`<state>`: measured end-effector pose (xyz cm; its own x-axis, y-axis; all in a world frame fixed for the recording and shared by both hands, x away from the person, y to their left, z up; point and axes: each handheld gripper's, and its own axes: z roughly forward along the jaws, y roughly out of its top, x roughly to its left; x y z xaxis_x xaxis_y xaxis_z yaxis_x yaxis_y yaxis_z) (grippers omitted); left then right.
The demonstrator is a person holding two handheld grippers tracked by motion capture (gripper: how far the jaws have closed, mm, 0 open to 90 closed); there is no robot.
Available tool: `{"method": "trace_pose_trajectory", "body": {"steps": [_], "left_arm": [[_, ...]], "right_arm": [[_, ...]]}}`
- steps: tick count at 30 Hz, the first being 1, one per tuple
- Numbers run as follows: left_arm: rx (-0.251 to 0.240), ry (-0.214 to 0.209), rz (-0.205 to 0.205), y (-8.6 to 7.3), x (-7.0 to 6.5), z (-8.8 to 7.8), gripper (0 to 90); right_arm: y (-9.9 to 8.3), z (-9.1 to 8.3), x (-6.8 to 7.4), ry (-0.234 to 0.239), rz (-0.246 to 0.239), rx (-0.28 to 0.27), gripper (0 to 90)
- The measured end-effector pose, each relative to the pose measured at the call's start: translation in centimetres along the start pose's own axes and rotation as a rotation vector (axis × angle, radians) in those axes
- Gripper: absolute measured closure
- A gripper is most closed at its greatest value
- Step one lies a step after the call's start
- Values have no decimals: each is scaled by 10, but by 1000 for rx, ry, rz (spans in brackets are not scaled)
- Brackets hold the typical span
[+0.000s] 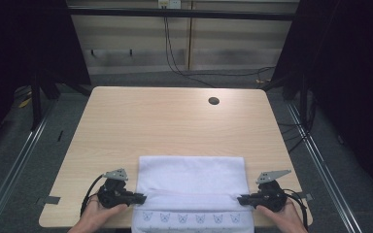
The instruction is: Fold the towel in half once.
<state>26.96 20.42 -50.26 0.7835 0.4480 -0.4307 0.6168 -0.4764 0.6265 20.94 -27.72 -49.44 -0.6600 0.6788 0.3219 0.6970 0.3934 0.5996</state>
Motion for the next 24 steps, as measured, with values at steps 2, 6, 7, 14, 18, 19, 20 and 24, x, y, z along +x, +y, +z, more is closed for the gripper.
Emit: {"method": "trace_pose_trajectory", "body": {"steps": [2, 6, 7, 14, 18, 19, 20, 24], "left_arm": [[-10, 38, 24, 5, 6, 0, 873], [-40, 95, 24, 16, 20, 2, 873], [-45, 107, 25, 19, 24, 2, 873], [-97, 178, 18, 39, 49, 10, 873], [-113, 218, 18, 50, 59, 14, 873], [-124, 216, 8, 52, 63, 15, 873], [-125, 225, 0, 55, 66, 15, 873], [-135, 234, -11, 64, 80, 17, 873]], "right_arm": [[6, 3, -3, -26, -5, -9, 876], [20, 12, -15, -63, -9, -41, 877], [23, 14, -19, -64, -1, -48, 877], [47, 25, -40, -112, 20, -66, 878], [61, 32, -53, -144, 25, -72, 878], [65, 33, -56, -148, 23, -74, 878], [69, 35, -58, -159, 20, -68, 878], [86, 44, -72, -178, 41, -75, 878]]}}
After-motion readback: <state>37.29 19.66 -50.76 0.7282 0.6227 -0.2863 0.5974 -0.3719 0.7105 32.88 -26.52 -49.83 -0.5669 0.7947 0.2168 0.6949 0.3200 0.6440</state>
